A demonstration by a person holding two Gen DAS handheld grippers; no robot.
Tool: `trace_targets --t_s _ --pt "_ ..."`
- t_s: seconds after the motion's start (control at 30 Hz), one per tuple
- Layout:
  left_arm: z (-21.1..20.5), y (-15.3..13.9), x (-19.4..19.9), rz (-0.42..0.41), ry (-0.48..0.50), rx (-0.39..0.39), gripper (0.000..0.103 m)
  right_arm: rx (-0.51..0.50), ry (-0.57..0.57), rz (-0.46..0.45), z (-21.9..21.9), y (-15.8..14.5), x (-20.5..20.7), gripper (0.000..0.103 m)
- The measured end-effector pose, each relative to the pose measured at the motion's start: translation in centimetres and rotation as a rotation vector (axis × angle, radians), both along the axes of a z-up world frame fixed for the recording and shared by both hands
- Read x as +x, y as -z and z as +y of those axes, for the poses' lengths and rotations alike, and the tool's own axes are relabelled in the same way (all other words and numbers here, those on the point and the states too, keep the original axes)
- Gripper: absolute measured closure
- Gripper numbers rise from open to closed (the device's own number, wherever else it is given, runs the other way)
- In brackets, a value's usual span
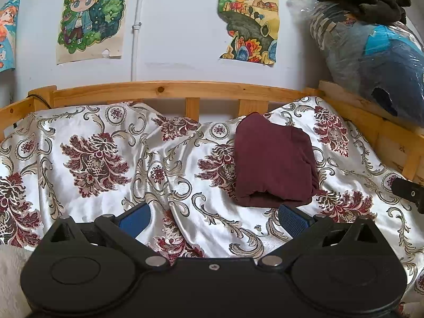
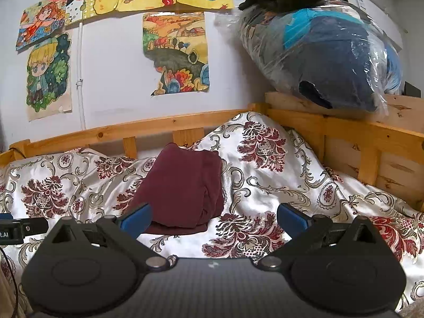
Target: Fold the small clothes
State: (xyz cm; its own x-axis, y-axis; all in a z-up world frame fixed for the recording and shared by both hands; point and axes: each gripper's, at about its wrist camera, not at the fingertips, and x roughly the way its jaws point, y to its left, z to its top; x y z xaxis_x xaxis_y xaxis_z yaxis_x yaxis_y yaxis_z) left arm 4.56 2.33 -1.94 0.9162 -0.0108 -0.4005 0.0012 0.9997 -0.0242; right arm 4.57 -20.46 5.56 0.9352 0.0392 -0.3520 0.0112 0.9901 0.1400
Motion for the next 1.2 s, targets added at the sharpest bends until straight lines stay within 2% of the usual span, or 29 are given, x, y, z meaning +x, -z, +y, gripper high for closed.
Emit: trace_targets --t_s 1.2 --pt "0.21 0.30 -0.06 0.014 -0.010 -0.002 0.001 0.001 0.010 0.008 -0.17 0.04 0.08 0.000"
